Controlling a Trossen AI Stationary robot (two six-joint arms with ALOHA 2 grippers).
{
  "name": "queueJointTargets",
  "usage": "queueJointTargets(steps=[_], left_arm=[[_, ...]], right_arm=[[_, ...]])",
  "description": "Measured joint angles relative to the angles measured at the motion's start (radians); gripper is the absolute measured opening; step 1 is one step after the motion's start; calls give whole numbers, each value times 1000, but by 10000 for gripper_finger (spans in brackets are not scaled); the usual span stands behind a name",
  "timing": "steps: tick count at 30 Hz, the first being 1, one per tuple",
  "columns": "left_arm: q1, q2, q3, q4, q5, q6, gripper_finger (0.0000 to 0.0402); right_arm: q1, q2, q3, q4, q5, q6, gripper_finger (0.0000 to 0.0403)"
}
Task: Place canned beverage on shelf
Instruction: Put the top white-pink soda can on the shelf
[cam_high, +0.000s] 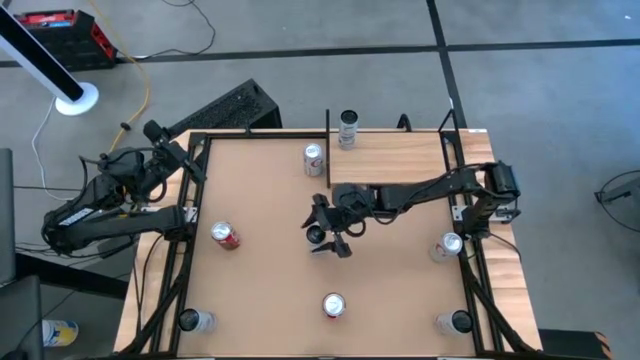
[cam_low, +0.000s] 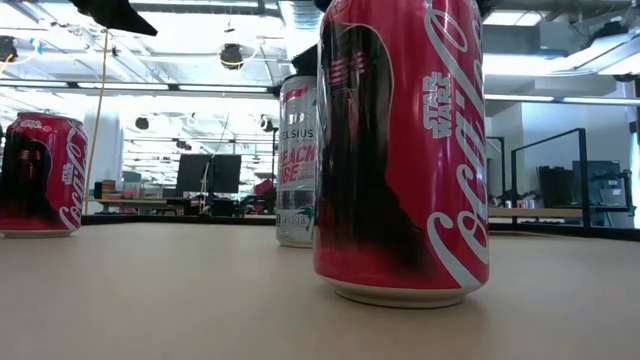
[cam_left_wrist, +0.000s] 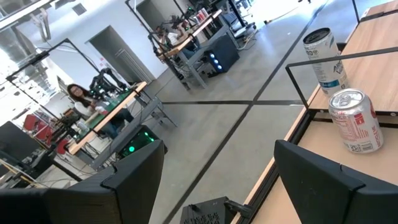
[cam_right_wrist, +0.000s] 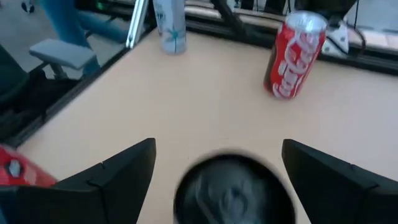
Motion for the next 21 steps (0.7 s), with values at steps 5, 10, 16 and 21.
queueJointTargets(steps=[5,10,16,21], left_arm=[[0,0,0,0,0,0,291],[0,0,0,0,-6,0,291],[0,0,0,0,-7,-3,291],[0,0,0,0,-8,-12,291]], right_arm=[[15,0,134,-170,51,63,373],[64,0,297,-465,283,179,373],[162,0,401,-656,598,502,372],[181,0,405,-698,613,618,372]])
